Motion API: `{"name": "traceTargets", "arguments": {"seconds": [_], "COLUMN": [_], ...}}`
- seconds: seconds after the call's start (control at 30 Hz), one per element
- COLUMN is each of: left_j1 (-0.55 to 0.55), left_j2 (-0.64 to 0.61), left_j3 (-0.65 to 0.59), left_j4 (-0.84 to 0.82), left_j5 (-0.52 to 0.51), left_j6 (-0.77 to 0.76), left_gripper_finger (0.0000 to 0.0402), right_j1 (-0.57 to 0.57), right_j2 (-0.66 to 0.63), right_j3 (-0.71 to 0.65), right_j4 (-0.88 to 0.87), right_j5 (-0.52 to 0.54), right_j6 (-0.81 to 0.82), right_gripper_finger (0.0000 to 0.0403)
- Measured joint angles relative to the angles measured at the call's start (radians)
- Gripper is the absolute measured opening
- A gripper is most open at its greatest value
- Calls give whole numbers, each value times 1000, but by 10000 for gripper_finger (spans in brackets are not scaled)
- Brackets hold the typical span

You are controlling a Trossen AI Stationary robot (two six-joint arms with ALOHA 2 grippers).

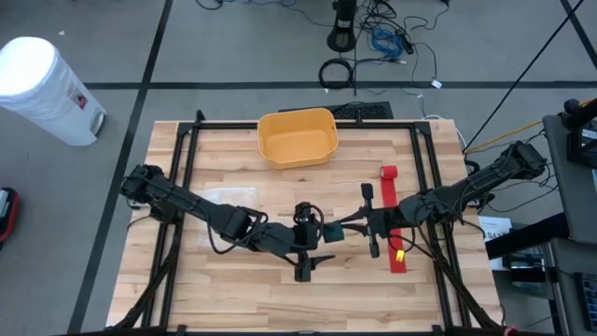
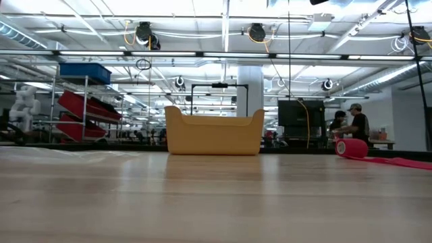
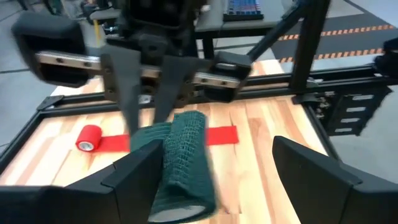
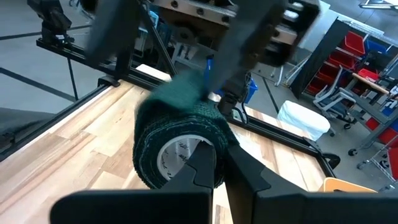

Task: Roll bandage
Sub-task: Roll the green bandage

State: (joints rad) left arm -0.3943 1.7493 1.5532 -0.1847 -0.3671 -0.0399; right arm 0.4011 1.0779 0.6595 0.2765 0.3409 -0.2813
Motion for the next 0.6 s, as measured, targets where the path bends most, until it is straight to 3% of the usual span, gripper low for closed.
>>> {"name": "traceTargets", "arguments": {"seconds": [0.33,0.6], "left_j1": [-33,-34], "left_j2": [0,0], "left_j3": [0,0], "left_j4": [35,17], "left_j5": [-6,-82], "left_j6": [29,101], "left_gripper_finger": [306,305], "right_j1": [-1,-1], "right_j2": [0,0], "right_j3": [0,0], "right_j4": [2,2], "right_j5": [2,1], "right_j6": [5,7], "right_gripper_finger": [11,11]}}
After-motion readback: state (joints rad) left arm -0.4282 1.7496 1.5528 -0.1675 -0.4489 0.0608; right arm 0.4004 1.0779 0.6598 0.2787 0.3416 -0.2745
